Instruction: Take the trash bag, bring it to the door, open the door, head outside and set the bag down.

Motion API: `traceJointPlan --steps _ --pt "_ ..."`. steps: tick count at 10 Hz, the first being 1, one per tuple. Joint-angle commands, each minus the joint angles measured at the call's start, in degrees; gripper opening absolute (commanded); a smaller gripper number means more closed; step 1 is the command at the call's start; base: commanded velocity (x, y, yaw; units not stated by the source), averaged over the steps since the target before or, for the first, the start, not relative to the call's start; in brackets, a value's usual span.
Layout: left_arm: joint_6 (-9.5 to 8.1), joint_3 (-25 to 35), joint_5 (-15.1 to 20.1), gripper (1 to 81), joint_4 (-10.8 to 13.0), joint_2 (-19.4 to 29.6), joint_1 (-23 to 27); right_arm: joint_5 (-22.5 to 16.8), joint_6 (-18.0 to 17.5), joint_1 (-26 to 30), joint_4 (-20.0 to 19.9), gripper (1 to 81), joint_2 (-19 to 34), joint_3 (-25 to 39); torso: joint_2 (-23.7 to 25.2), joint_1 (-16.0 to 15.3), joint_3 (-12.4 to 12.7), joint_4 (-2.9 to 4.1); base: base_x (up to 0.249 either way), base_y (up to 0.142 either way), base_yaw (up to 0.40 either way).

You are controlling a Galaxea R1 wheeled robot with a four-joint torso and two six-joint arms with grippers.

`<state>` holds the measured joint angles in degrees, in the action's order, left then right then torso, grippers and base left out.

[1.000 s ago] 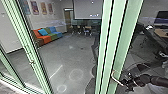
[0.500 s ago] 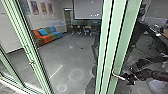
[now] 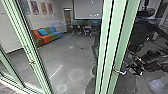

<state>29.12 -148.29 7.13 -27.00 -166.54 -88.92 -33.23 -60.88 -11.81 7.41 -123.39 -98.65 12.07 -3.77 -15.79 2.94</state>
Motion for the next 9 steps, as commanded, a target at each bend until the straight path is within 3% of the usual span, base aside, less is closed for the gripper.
traceJointPlan --steps 1,3,7,8,9 --pt "0.23 0.1 5.1 1.0 -0.1 0.5 1.1 0.2 3.1 13.2 8.7 81.1 4.4 0.7 0.0 0.0 0.0 0.0 0.0 0.0 0.0" --pt "0.32 0.1 5.0 1.0 0.0 0.1 1.1 -7.9 3.2 14.4 16.5 81.1 5.1 2.8 0.0 0.0 0.0 0.0 0.0 0.0 0.0" --pt "0.24 0.0 5.0 1.0 0.0 0.1 1.1 -29.2 3.9 14.7 41.4 81.1 3.7 7.9 -0.1 -0.1 0.0 0.0 0.0 0.0 0.0" --pt "0.24 0.0 5.0 1.0 0.0 0.1 1.1 -33.3 5.0 14.7 46.2 81.1 3.7 8.3 -0.1 -0.1 0.0 0.0 0.0 0.0 0.0" --pt "0.23 0.0 5.0 1.0 0.0 0.0 1.1 -33.9 8.2 14.8 48.4 81.1 3.9 8.0 -0.1 -0.1 0.0 0.0 0.0 0.0 0.0"
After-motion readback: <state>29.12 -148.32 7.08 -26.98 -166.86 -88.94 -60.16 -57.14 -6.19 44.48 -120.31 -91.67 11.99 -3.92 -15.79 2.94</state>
